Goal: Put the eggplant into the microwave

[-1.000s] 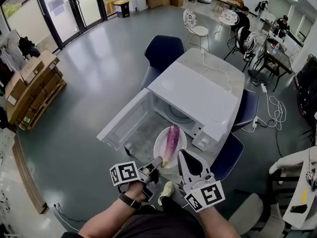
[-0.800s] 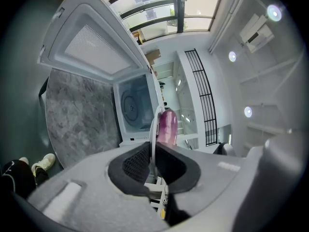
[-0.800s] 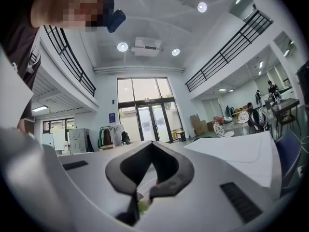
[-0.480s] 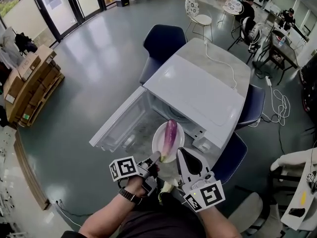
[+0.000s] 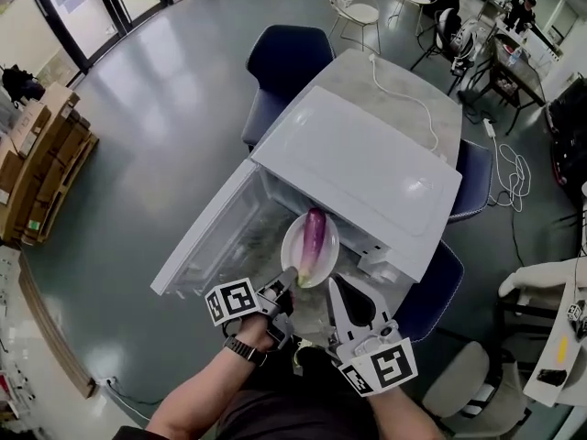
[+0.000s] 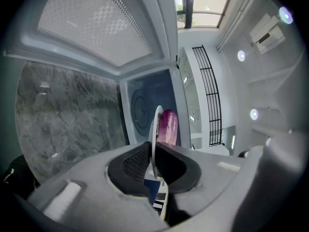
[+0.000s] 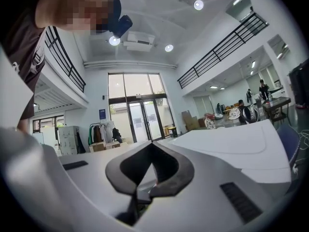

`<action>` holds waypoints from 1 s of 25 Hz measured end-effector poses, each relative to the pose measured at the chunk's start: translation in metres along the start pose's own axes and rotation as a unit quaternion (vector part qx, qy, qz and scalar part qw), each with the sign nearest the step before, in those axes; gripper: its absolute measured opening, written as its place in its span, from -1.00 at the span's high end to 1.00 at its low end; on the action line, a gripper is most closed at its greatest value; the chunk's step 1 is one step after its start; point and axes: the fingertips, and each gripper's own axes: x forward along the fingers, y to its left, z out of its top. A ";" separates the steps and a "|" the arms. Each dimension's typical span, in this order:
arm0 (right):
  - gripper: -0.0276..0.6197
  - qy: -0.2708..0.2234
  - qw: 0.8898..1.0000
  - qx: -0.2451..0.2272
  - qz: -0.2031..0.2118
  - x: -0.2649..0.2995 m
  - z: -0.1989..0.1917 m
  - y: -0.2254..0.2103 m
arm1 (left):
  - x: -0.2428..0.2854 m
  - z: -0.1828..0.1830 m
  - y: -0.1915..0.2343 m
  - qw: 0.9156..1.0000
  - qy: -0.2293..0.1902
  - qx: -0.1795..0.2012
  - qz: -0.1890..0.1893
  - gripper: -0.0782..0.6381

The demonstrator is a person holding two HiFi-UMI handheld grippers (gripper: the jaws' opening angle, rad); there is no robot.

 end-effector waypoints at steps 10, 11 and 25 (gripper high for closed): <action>0.91 -0.001 1.000 0.011 -0.028 0.024 -0.049 -0.019 | 0.052 0.023 0.039 1.000 0.017 0.002 -0.004 0.71; 0.91 0.000 1.000 0.011 -0.028 0.026 -0.053 -0.021 | 0.058 0.025 0.042 1.000 0.017 0.001 -0.005 0.71; 0.91 0.000 0.999 0.018 -0.046 0.035 -0.078 -0.047 | 0.110 0.041 0.069 1.000 0.018 -0.010 0.000 0.71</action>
